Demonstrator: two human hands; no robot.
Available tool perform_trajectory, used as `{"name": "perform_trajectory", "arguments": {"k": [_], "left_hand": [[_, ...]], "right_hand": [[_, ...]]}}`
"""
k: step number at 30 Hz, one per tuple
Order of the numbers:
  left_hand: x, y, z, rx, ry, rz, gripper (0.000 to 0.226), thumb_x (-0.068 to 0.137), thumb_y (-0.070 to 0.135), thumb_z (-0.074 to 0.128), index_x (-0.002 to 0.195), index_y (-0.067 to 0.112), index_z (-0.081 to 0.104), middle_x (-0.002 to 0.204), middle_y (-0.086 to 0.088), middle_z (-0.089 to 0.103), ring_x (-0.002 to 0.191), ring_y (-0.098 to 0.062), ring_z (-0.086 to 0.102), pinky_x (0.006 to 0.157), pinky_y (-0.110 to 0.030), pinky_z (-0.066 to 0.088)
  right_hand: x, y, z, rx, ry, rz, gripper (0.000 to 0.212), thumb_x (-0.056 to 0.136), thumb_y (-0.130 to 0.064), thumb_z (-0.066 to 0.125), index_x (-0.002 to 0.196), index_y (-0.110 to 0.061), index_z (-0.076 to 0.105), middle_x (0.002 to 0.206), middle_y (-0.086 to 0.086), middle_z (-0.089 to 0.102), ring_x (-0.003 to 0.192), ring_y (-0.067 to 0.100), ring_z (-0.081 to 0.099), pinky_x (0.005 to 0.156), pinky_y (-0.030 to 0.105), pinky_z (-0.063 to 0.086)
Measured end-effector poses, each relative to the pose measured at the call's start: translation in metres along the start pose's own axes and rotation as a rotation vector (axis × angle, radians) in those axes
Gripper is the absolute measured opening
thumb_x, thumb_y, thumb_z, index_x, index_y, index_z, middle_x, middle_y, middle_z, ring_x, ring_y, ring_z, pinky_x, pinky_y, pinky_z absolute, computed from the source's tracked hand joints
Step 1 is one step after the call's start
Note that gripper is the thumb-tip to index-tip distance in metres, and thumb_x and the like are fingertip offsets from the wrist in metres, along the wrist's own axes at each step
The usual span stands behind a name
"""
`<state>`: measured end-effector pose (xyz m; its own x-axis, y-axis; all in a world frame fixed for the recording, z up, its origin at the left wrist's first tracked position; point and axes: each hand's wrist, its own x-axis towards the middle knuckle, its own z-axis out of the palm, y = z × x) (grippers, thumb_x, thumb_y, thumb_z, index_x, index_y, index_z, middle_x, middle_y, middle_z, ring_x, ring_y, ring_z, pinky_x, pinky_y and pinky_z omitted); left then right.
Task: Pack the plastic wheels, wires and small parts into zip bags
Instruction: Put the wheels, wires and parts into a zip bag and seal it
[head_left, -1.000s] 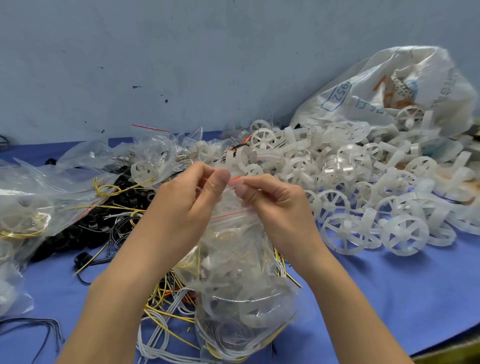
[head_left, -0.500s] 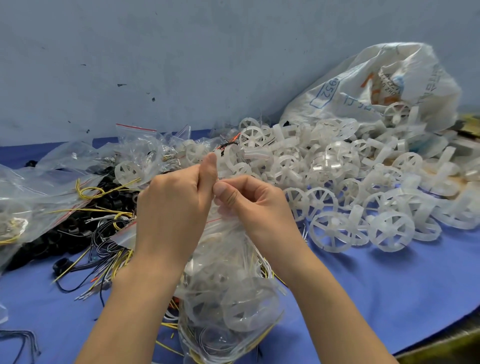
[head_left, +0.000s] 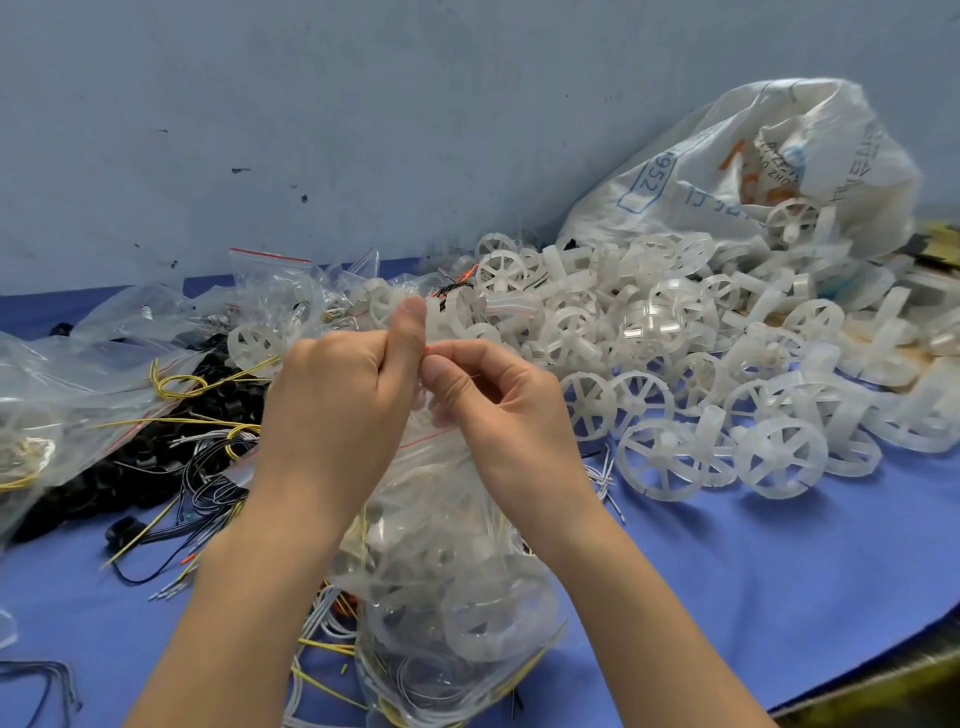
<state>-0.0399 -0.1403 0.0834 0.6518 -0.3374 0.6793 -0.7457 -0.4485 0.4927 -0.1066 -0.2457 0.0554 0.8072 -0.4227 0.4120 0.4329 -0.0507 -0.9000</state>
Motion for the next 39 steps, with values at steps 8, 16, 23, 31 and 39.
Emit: {"name": "perform_trajectory", "arguments": {"k": [8,16,23,31,39], "left_hand": [[-0.001,0.010,0.004,0.275,0.194,0.013,0.063,0.106,0.040,0.029,0.048,0.016,0.040,0.045,-0.006,0.041,0.048,-0.033,0.041,0.051,-0.034,0.029],[-0.006,0.003,0.002,0.351,0.168,-0.011,0.066,0.106,0.040,0.030,0.052,0.008,0.050,0.048,-0.016,0.051,0.053,-0.042,0.053,0.050,-0.039,0.035],[-0.008,-0.015,-0.010,0.365,0.127,-0.062,0.073,0.102,0.049,0.023,0.057,0.008,0.063,0.055,-0.016,0.059,0.060,-0.041,0.057,0.055,-0.044,0.045],[-0.017,-0.038,-0.030,0.305,0.148,-0.116,0.069,0.103,0.049,0.026,0.045,0.018,0.047,0.042,-0.003,0.043,0.049,-0.033,0.046,0.050,-0.036,0.035],[-0.012,-0.031,-0.043,0.049,0.214,-0.087,0.042,0.102,0.052,0.033,0.085,0.022,0.056,0.079,0.003,0.062,0.073,-0.018,0.056,0.066,-0.036,0.043]], "right_hand": [[-0.005,-0.002,0.020,0.122,0.098,0.027,0.013,0.096,-0.021,0.063,0.094,-0.012,0.073,0.071,-0.008,0.065,0.064,0.004,0.054,0.064,0.017,0.047],[0.005,-0.004,0.016,0.072,0.277,-0.007,0.011,0.095,-0.024,0.065,0.087,-0.020,0.071,0.064,-0.009,0.059,0.062,0.007,0.051,0.061,0.024,0.046],[0.017,-0.004,-0.008,0.096,0.397,0.022,0.014,0.094,-0.027,0.066,0.083,-0.020,0.071,0.058,-0.012,0.060,0.055,0.002,0.053,0.058,0.017,0.049],[0.023,-0.006,-0.027,0.135,0.538,0.048,0.013,0.096,-0.025,0.064,0.086,-0.020,0.070,0.051,-0.013,0.057,0.049,0.002,0.051,0.058,0.020,0.051],[0.017,-0.017,-0.022,0.055,0.369,-0.027,0.012,0.095,-0.025,0.065,0.086,-0.021,0.071,0.066,-0.014,0.062,0.059,0.004,0.055,0.058,0.016,0.048]]}}
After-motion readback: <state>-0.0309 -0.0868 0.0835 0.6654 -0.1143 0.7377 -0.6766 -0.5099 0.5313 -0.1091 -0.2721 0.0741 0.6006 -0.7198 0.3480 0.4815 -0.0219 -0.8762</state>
